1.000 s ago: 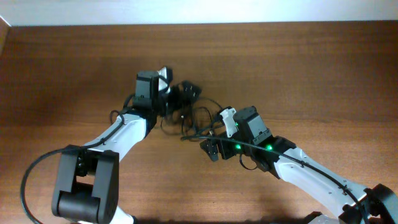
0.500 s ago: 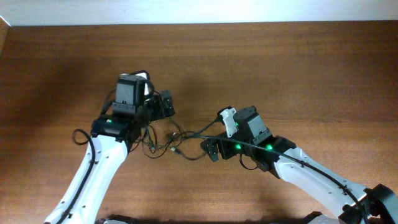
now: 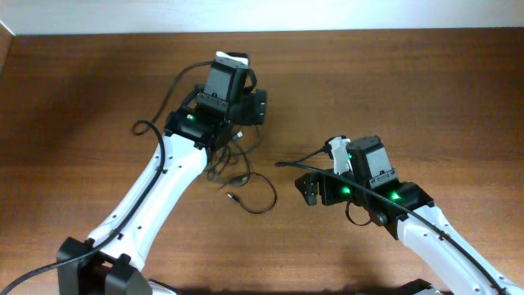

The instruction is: Untangle cables

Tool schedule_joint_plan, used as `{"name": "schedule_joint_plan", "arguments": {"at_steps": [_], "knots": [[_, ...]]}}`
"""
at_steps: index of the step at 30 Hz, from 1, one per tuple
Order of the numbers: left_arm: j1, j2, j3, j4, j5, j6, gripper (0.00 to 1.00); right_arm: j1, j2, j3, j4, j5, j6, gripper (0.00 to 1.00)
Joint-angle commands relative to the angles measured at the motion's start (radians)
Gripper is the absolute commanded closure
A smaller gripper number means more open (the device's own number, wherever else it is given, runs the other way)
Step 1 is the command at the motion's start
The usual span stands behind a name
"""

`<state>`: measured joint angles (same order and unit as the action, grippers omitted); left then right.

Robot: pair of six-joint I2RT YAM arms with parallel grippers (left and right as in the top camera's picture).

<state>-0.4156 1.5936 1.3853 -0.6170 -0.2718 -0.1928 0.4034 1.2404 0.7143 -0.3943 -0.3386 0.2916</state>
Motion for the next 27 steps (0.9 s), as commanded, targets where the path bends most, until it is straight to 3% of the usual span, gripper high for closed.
{"name": "schedule_joint_plan", "arguments": {"at_steps": [1, 4, 6, 10, 13, 16, 20, 24, 27], "knots": [[0.006, -0.005, 0.01, -0.105, -0.213, -0.047, 0.01, -0.005, -0.008, 0.0, -0.015, -0.001, 0.005, 0.02], [0.026, -0.005, 0.01, -0.254, -0.256, -0.286, 0.01, -0.005, -0.007, 0.0, -0.015, -0.002, 0.005, 0.02], [0.069, -0.005, 0.01, -0.37, -0.195, -0.45, 0.01, -0.005, 0.0, 0.0, -0.015, -0.001, 0.005, 0.01], [0.092, -0.005, -0.004, -0.41, 0.038, -0.447, 0.01, -0.005, 0.04, 0.0, -0.015, -0.002, 0.005, 0.02], [0.092, -0.004, -0.059, -0.403, 0.105, -0.621, 0.01, -0.005, 0.09, 0.0, -0.015, -0.002, 0.005, 0.01], [0.092, -0.004, -0.163, -0.355, 0.082, -0.725, 0.01, -0.005, 0.14, 0.0, -0.029, -0.002, 0.005, 0.01], [0.092, -0.003, -0.311, -0.127, 0.049, -0.727, 0.01, -0.005, 0.157, 0.0, -0.03, -0.002, 0.005, 0.02], [0.12, 0.002, -0.449, -0.043, -0.025, -0.828, 0.01, -0.005, 0.157, 0.0, -0.031, -0.002, 0.005, 0.01], [0.175, 0.008, -0.531, 0.12, -0.024, -0.822, 0.01, -0.005, 0.157, 0.0, -0.033, -0.002, 0.005, 0.01]]}}
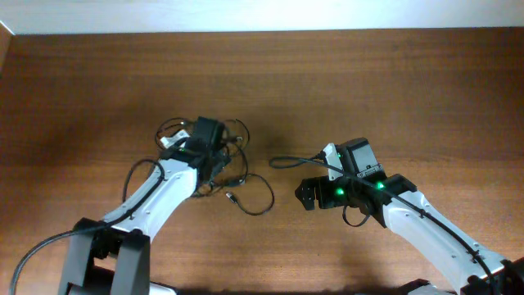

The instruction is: Untangle cables

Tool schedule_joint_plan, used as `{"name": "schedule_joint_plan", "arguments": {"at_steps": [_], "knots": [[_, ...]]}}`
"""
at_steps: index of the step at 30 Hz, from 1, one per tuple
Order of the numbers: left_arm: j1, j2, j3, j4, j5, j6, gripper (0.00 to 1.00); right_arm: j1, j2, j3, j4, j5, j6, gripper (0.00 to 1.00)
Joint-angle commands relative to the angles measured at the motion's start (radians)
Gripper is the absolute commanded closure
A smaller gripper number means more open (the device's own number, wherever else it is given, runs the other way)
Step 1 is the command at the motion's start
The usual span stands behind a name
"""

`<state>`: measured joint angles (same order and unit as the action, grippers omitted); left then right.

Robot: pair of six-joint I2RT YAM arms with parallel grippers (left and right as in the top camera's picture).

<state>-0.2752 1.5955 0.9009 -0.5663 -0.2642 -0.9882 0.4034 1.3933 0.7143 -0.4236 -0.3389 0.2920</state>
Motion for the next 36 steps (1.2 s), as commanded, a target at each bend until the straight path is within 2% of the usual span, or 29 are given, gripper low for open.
{"name": "schedule_joint_plan", "arguments": {"at_steps": [1, 2, 3, 4, 5, 7, 8, 9, 11, 14, 16, 17, 18, 19, 20, 21, 22, 23, 26, 29, 32, 36], "knots": [[0.034, 0.018, -0.053, 0.108, -0.031, 0.008, 0.0, -0.005, 0.004, 0.0, -0.005, -0.001, 0.004, 0.01], [0.029, 0.032, -0.053, 0.14, -0.018, 0.05, 0.01, -0.005, 0.004, 0.0, -0.004, -0.001, 0.004, 0.01], [0.023, 0.051, -0.053, 0.171, 0.001, 0.09, 0.06, -0.005, 0.004, 0.0, -0.004, -0.001, 0.004, 0.01], [0.008, 0.09, -0.053, 0.225, 0.041, 0.143, 0.23, -0.005, 0.004, 0.0, -0.004, -0.001, 0.004, 0.02], [-0.006, 0.132, -0.053, 0.261, 0.068, 0.153, 0.53, -0.005, 0.004, 0.0, -0.004, -0.001, 0.004, 0.02], [-0.026, 0.167, -0.053, 0.316, 0.12, 0.153, 0.88, -0.005, 0.004, 0.0, -0.005, 0.011, 0.004, 0.01], [-0.039, 0.169, -0.053, 0.361, 0.152, 0.166, 0.95, -0.005, 0.004, 0.0, -0.004, 0.011, 0.002, 0.01], [-0.057, 0.169, -0.052, 0.425, 0.214, 0.228, 0.95, -0.005, 0.004, 0.0, -0.004, 0.011, 0.002, 0.01], [-0.11, 0.169, -0.051, 0.536, 0.34, 0.317, 0.93, -0.005, 0.004, 0.0, -0.004, 0.011, 0.002, 0.01], [-0.192, 0.169, -0.045, 0.55, 0.347, 0.356, 0.92, -0.005, 0.004, 0.0, -0.004, 0.01, 0.002, 0.01], [-0.209, 0.154, -0.016, 0.523, 0.348, 0.37, 0.86, -0.006, 0.004, 0.0, -0.004, 0.011, 0.002, 0.01], [-0.208, 0.132, 0.012, 0.478, 0.348, 0.37, 0.77, -0.006, 0.004, 0.0, -0.004, 0.011, 0.002, 0.02], [-0.206, 0.084, 0.067, 0.399, 0.347, 0.418, 0.52, -0.006, 0.004, 0.0, -0.004, 0.01, 0.002, 0.01], [-0.206, 0.043, 0.112, 0.336, 0.347, 0.467, 0.37, -0.006, 0.004, 0.0, -0.004, 0.01, 0.002, 0.01], [-0.206, 0.006, 0.147, 0.285, 0.346, 0.506, 0.29, -0.006, 0.004, 0.0, -0.005, 0.01, 0.002, 0.01], [-0.206, -0.047, 0.192, 0.217, 0.345, 0.552, 0.1, -0.006, 0.004, 0.0, -0.01, 0.01, 0.002, 0.01], [-0.206, -0.092, 0.219, 0.175, 0.339, 0.572, 0.01, -0.006, 0.004, 0.0, -0.015, 0.01, 0.002, 0.01], [-0.206, -0.13, 0.235, 0.147, 0.314, 0.571, 0.01, -0.006, 0.004, 0.0, -0.02, 0.01, 0.002, 0.01], [-0.206, -0.28, 0.244, 0.057, 0.068, 0.571, 0.01, -0.006, 0.004, 0.0, -0.057, 0.008, 0.002, 0.02], [-0.206, -0.325, 0.244, -0.009, -0.037, 0.571, 0.01, -0.006, 0.003, 0.0, -0.04, -0.08, 0.002, 0.02], [-0.206, -0.318, 0.244, -0.021, -0.101, 0.571, 0.01, -0.005, 0.003, 0.008, 0.06, -0.21, 0.002, 0.02], [-0.206, -0.317, 0.244, -0.059, -0.109, 0.571, 0.01, -0.005, 0.003, 0.079, 0.103, -0.21, 0.001, 0.01]]}}
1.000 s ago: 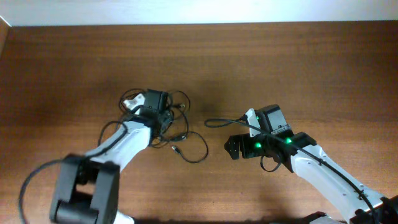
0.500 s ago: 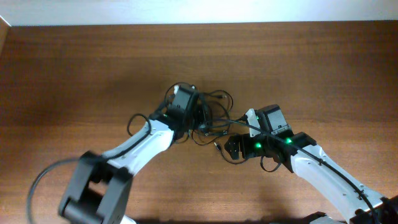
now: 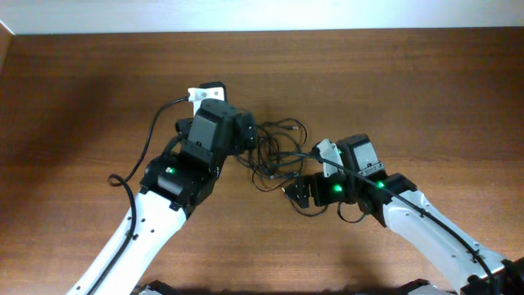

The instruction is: Untangle cables

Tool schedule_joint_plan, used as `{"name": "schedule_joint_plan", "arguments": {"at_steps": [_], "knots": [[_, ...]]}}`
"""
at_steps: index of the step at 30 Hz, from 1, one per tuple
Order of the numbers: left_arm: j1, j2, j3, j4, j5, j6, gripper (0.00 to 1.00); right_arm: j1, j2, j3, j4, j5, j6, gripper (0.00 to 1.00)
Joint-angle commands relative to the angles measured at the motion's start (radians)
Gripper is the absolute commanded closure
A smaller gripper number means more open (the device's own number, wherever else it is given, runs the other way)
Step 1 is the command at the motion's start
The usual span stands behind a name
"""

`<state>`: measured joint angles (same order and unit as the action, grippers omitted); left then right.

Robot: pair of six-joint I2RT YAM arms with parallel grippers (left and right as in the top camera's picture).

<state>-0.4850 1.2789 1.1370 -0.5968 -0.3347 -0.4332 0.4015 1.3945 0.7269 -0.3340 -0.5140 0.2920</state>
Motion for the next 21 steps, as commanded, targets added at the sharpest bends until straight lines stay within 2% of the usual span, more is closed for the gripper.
{"name": "schedule_joint_plan", "arguments": {"at_steps": [1, 7, 8, 12, 15, 18, 20, 21], "knots": [[0.003, 0.0, 0.008, -0.043, -0.039, 0.016, 0.01, -0.003, 0.002, 0.09, 0.014, -0.028, 0.001, 0.01], [0.028, 0.0, 0.008, -0.072, -0.008, 0.016, 0.01, -0.003, 0.002, 0.117, 0.038, -0.024, 0.002, 0.0], [0.074, 0.0, 0.008, -0.094, 0.053, 0.017, 0.01, -0.003, 0.002, 0.117, 0.023, -0.024, 0.002, 0.0], [0.35, 0.0, 0.022, -0.14, 0.38, 0.255, 0.01, -0.003, 0.002, 0.117, 0.022, -0.024, 0.002, 0.01], [0.534, -0.013, 0.047, -0.217, 0.411, 0.267, 0.01, -0.003, 0.003, 0.117, 0.057, 0.0, 0.001, 0.01], [0.586, -0.034, 0.047, -0.257, 0.463, 0.267, 0.01, 0.004, 0.007, 0.175, 0.074, 0.031, -0.01, 0.14], [0.586, -0.035, 0.047, -0.256, 0.459, 0.267, 0.01, 0.042, 0.052, 0.244, 0.073, 0.08, -0.069, 0.2], [0.586, -0.035, 0.046, -0.257, 0.459, 0.267, 0.01, 0.07, 0.101, 0.285, 0.073, 0.128, -0.079, 0.21]]}}
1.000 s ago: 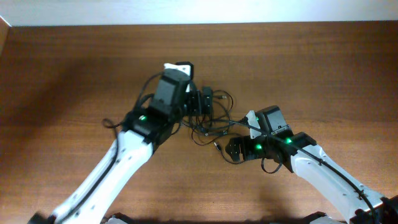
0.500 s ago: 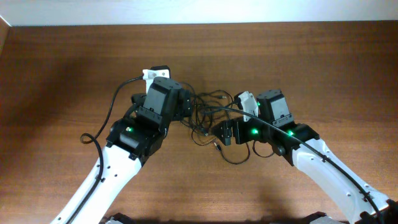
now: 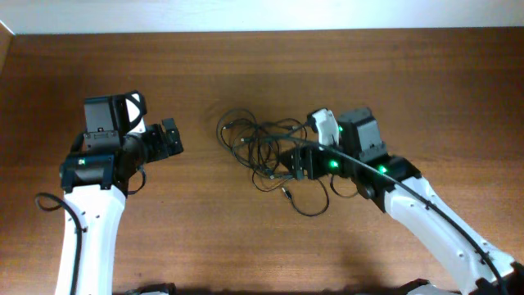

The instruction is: Untangle cables

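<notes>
A tangle of thin black cables [image 3: 260, 146] lies in the middle of the brown table [image 3: 393, 74]. One loop [image 3: 309, 205] trails off toward the front. My right gripper [image 3: 295, 161] sits at the tangle's right edge, over its strands. Its jaws are dark against the cables, so their state is unclear. My left gripper [image 3: 170, 138] is at the left, a clear gap away from the tangle, open and holding nothing.
The white and black links of the left arm [image 3: 86, 221] run down the left side. The right arm [image 3: 426, 217] crosses the lower right. A pale wall strip [image 3: 262, 15] borders the table's far edge.
My left gripper has moved from the tangle's left edge out to the left and is now open and clear of the cables. The right gripper has moved slightly up and left onto the tangle.
At first my left gripper was over a cable pile at left centre, and my right gripper was apart at the right with one strand near it. The pile then lay in the middle between both grippers. Now only the right gripper is at it.
</notes>
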Tool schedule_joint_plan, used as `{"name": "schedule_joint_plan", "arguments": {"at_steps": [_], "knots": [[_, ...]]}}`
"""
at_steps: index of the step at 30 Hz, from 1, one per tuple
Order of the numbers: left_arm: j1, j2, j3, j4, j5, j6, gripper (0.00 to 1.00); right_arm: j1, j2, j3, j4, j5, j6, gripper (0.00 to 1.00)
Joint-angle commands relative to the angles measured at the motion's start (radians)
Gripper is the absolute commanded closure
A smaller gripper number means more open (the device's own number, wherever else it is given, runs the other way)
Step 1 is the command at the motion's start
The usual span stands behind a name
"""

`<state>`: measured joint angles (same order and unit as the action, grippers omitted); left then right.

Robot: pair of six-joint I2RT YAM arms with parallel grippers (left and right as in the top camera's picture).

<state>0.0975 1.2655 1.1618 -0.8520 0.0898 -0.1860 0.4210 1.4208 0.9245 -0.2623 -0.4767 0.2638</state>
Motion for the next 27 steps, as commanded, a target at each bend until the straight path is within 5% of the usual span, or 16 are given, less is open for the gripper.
{"name": "schedule_joint_plan", "arguments": {"at_steps": [1, 3, 6, 17, 19, 22, 27], "knots": [[0.003, -0.021, 0.021, -0.002, 0.034, 0.02, 0.01, 0.072, 0.134, 0.126, 0.002, 0.129, -0.05, 0.21], [0.003, -0.021, 0.021, -0.002, 0.034, 0.02, 0.01, 0.092, 0.274, 0.209, 0.01, 0.148, -0.049, 0.23], [0.003, -0.021, 0.021, -0.002, 0.034, 0.02, 0.01, 0.104, 0.419, 0.302, 0.018, 0.148, -0.048, 0.41], [0.003, -0.021, 0.021, -0.002, 0.034, 0.02, 0.01, 0.149, 0.65, 0.315, 0.29, 0.179, 0.086, 0.47], [0.003, -0.021, 0.021, -0.002, 0.034, 0.02, 0.01, 0.149, 0.663, 0.315, 0.313, 0.2, 0.086, 0.58], [0.003, -0.021, 0.021, -0.002, 0.034, 0.02, 0.01, 0.146, 0.662, 0.315, 0.319, 0.219, 0.086, 0.96], [0.003, -0.021, 0.021, -0.002, 0.034, 0.02, 0.01, 0.146, 0.474, 0.346, 0.23, 0.103, 0.085, 0.96]]}}
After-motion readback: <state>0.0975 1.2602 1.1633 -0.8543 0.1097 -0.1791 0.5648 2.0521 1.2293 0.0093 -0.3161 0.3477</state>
